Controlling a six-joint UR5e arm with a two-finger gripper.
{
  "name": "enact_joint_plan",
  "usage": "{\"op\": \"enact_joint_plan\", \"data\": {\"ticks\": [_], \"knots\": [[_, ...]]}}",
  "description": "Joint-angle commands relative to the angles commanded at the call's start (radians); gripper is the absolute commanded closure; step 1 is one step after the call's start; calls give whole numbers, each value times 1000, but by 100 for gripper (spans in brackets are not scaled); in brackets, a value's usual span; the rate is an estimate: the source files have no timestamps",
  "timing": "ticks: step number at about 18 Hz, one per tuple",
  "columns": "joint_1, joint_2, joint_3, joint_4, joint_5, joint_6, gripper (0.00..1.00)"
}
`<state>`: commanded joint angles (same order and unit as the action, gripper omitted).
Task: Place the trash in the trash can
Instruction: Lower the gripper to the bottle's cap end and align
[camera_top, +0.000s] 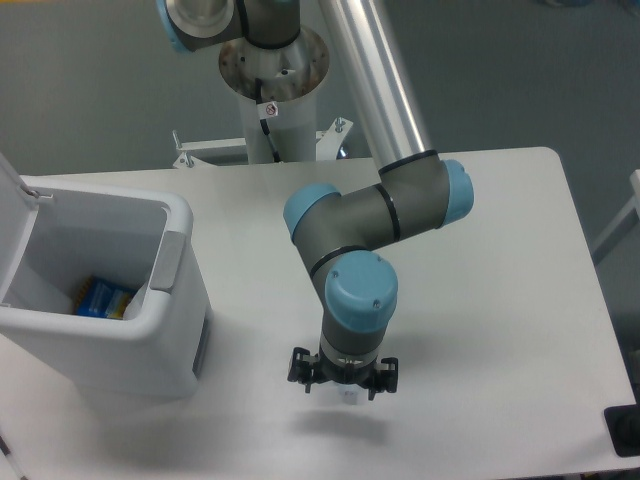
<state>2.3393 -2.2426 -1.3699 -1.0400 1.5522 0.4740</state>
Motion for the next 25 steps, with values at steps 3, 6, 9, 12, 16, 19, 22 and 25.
{"op": "enact_joint_plan", "data": {"ticks": [3, 6, 9, 12, 16, 19, 22, 25], "knots": [[-5, -11, -3, 0, 26, -5, 0], [-20, -31, -5, 0, 87, -9, 0], [-35, -44, -3, 0, 132, -14, 1], [-37, -46, -6, 0, 134, -15, 12], [-40, -45, -6, -2, 137, -15, 48], [-41, -41, -8, -3, 141, -15, 79], [-41, -35, -8, -9, 143, -15, 97], [-41, -23, -8, -12, 141, -14, 99]]}}
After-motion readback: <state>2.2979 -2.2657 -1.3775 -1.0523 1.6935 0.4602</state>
